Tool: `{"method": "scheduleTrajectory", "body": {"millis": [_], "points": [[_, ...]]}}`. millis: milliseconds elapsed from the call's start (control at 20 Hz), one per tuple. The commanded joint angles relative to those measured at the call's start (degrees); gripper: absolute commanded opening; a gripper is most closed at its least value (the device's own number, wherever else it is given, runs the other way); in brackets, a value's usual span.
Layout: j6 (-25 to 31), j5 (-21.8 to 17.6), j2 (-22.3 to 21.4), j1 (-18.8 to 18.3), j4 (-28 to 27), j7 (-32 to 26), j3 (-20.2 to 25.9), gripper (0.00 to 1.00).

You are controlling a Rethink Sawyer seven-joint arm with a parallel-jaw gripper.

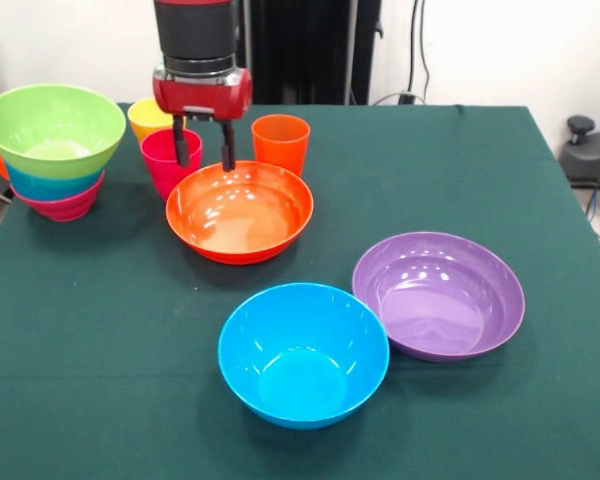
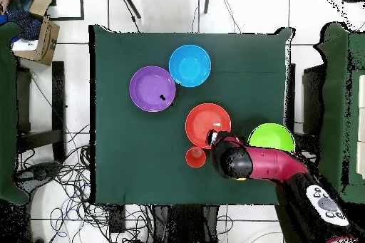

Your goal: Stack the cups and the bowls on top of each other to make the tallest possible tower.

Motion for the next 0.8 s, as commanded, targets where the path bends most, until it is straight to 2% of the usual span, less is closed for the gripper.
{"method": "scheduleTrajectory", "body": {"millis": [50,800], "points": [[-0.44,-6.02,6.25,2.94,-3.34,0.16,-1.33,1.00],[-0.97,-10.43,6.88,0.23,-2.44,-0.70,-1.39,1.00]]}}
